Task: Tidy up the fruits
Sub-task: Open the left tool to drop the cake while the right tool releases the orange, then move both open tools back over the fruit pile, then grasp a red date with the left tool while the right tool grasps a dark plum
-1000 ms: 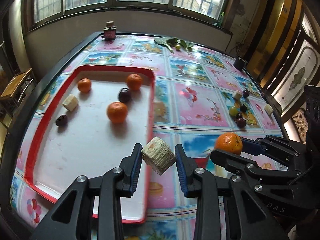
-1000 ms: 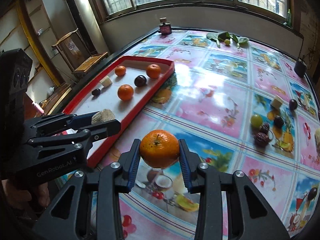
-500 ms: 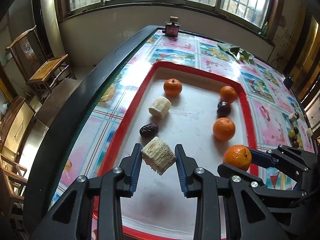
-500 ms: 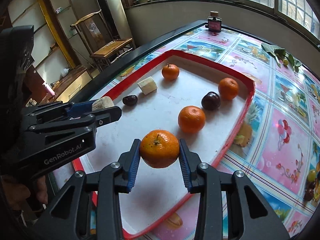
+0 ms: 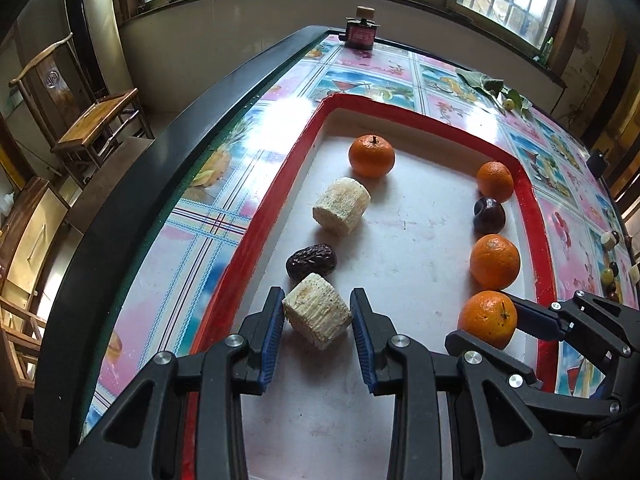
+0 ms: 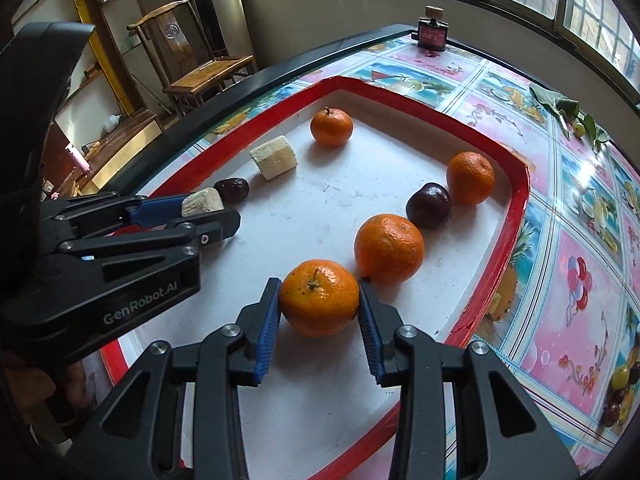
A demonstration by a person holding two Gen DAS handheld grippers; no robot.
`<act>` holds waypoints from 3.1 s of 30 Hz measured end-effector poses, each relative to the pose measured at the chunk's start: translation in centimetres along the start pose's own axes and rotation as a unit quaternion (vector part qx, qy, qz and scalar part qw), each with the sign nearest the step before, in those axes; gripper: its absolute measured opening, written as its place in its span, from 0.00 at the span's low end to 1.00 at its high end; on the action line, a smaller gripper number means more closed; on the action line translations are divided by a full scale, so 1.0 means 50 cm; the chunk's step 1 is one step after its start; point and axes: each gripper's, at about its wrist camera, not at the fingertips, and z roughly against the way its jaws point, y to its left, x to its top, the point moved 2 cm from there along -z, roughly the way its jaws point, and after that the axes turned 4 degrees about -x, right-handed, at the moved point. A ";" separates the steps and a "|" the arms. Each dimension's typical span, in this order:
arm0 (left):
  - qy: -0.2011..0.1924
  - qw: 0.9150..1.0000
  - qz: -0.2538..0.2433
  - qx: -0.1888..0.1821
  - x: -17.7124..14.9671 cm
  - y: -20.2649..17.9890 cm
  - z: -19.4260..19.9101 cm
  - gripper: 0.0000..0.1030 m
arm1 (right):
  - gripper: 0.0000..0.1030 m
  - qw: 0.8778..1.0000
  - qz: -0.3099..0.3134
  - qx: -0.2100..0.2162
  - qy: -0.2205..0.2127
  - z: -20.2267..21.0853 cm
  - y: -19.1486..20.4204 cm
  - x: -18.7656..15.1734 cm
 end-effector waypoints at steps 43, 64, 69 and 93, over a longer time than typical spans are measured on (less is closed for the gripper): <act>-0.059 0.997 -0.046 0.031 -0.073 -0.217 0.121 0.75 | 0.60 0.995 -0.083 -0.041 -0.045 0.218 -0.168 -0.203; 0.016 0.979 -0.185 -0.086 -0.109 -0.667 0.010 0.75 | 0.67 0.931 -0.302 -0.195 -0.052 0.415 -0.646 -0.544; 0.025 0.979 -0.180 -0.092 -0.099 -0.709 -0.022 0.75 | 0.67 0.934 -0.303 -0.180 -0.053 0.404 -0.666 -0.558; 0.029 0.980 -0.139 -0.140 -0.102 -0.665 -0.034 0.29 | 0.28 0.959 -0.220 -0.174 -0.042 0.363 -0.675 -0.551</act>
